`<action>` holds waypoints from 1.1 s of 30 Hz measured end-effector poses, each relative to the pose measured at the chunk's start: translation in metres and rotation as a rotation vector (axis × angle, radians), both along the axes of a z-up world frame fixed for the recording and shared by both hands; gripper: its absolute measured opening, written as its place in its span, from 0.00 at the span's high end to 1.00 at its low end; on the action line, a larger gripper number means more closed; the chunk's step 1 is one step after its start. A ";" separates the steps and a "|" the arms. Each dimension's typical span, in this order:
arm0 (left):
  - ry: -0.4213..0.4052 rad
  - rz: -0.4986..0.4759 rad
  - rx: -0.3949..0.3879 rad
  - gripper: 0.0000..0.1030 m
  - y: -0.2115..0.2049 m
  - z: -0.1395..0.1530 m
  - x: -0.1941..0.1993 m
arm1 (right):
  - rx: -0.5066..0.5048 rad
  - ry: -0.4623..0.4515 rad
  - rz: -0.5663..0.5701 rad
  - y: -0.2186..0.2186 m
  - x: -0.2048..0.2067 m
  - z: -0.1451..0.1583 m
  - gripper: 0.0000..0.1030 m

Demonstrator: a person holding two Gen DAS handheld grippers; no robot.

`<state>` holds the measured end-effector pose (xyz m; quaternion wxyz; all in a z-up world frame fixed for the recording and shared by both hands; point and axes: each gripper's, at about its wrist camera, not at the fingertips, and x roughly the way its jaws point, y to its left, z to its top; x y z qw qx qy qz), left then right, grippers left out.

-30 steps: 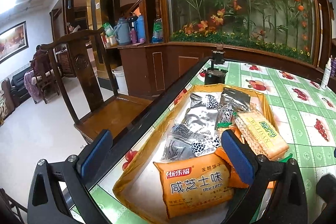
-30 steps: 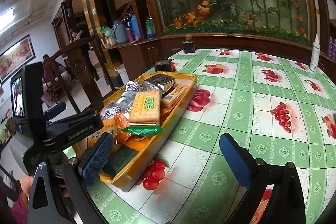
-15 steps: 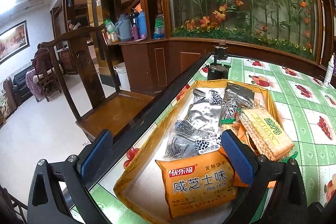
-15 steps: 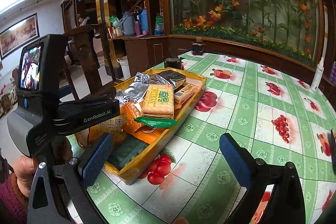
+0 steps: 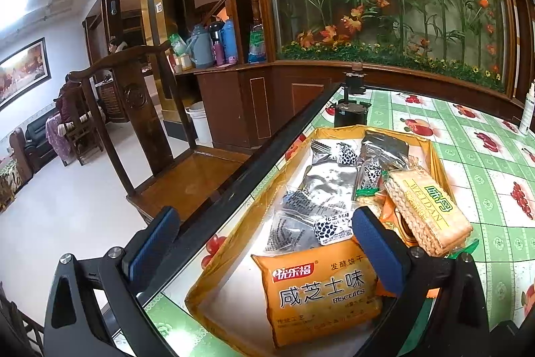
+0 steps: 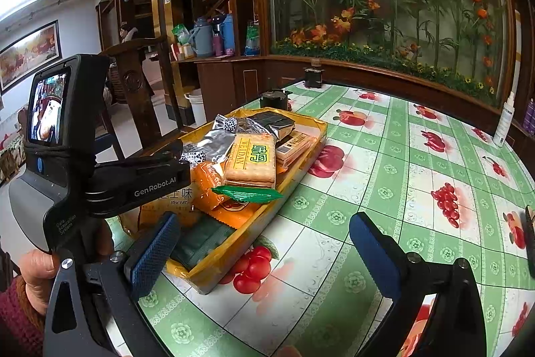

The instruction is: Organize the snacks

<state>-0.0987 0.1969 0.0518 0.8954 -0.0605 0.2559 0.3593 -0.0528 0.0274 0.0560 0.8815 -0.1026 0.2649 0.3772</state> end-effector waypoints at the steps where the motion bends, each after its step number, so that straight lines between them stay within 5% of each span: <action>1: 0.000 -0.001 -0.001 0.00 0.000 0.000 0.001 | 0.000 -0.001 -0.002 0.000 0.000 0.000 0.00; 33: 0.024 0.020 0.028 0.00 -0.002 -0.002 -0.002 | 0.000 -0.003 -0.024 -0.003 0.001 0.003 0.00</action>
